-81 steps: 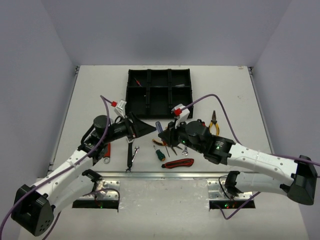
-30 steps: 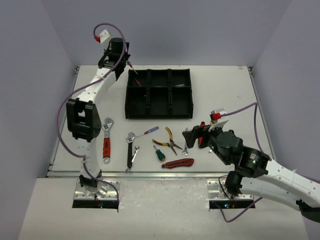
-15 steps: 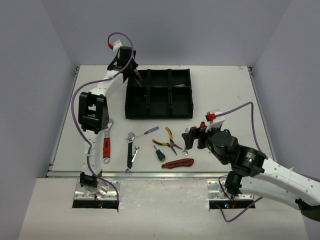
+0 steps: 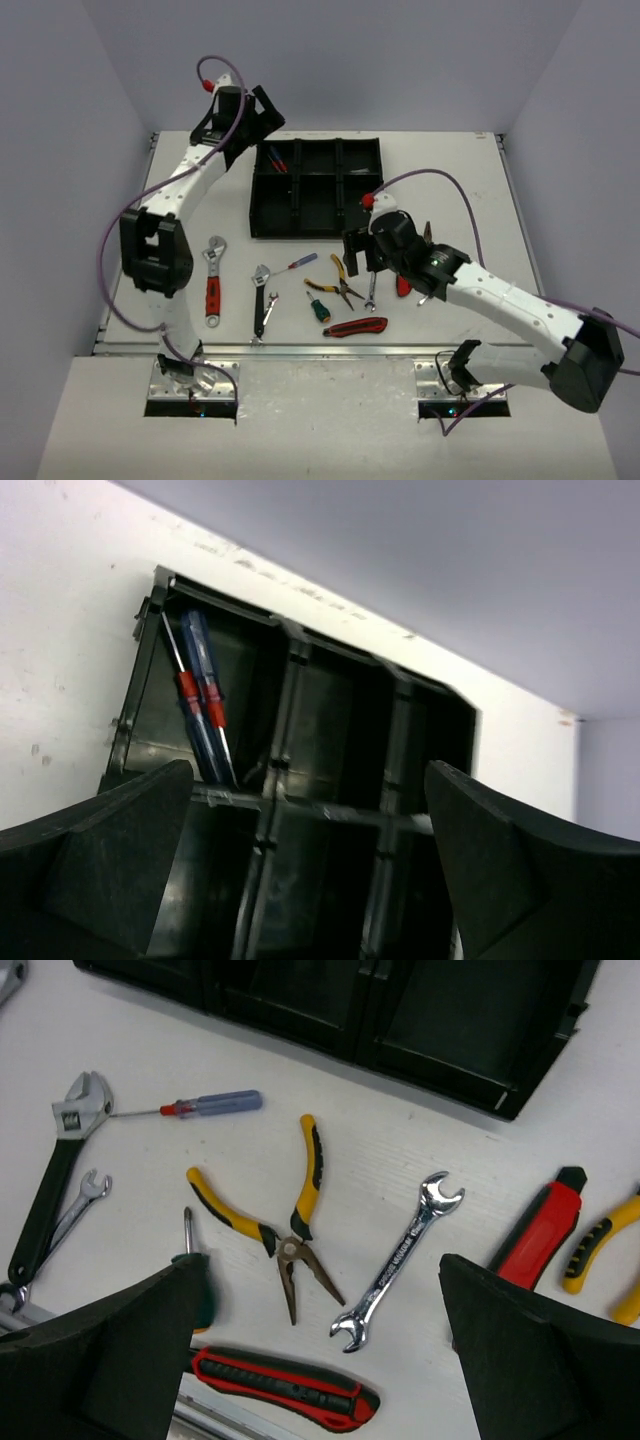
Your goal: Sort the tools into containers
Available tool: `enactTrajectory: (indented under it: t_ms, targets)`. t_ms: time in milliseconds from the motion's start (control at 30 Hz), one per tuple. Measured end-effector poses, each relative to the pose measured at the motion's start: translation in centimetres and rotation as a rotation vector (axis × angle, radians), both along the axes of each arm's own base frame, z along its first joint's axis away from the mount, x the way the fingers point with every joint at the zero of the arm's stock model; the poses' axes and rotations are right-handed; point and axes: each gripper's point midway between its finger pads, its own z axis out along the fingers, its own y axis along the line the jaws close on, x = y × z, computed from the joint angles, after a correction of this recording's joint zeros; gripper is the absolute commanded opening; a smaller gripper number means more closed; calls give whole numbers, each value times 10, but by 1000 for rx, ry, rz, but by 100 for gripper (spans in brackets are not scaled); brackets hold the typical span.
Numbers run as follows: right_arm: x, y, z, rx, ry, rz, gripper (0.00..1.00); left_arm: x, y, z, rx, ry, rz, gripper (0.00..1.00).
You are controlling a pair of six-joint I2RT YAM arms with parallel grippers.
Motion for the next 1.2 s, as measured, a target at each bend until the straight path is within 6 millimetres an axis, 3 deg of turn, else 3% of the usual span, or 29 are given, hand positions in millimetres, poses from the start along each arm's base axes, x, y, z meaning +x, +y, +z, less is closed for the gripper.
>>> enactTrajectory:
  t_ms: [167, 233, 300, 400, 467, 567, 733, 933, 1000, 1200]
  targets:
    - [19, 51, -13, -63, 47, 230, 94, -102, 14, 119, -60, -239, -32, 100]
    - [26, 70, -21, -98, 51, 332, 91, -154, 24, 151, -79, -348, -43, 100]
    - [34, 84, -29, -130, 45, 408, 87, -200, 33, 159, -83, -402, -46, 100]
    - [39, 101, -46, -230, 50, 552, 81, -247, 46, 173, -64, -501, -43, 100]
    - [46, 116, -60, -305, 37, 655, 81, -269, 53, 144, -15, -449, -48, 100]
    - [47, 137, -88, -426, 11, 819, 79, -292, 62, 116, 60, -391, -56, 100]
    - [36, 151, -131, -544, 45, 1038, 76, -309, 75, 69, 161, -298, -46, 100]
    - [52, 159, -152, -598, 53, 1134, 70, -316, 79, 27, 203, -216, -63, 100]
    - [53, 160, -152, -596, 49, 1154, 62, -315, 78, 18, 208, -194, -69, 100]
    - [50, 159, -158, -542, 86, 1209, 25, -315, 76, 11, 213, -179, -89, 100]
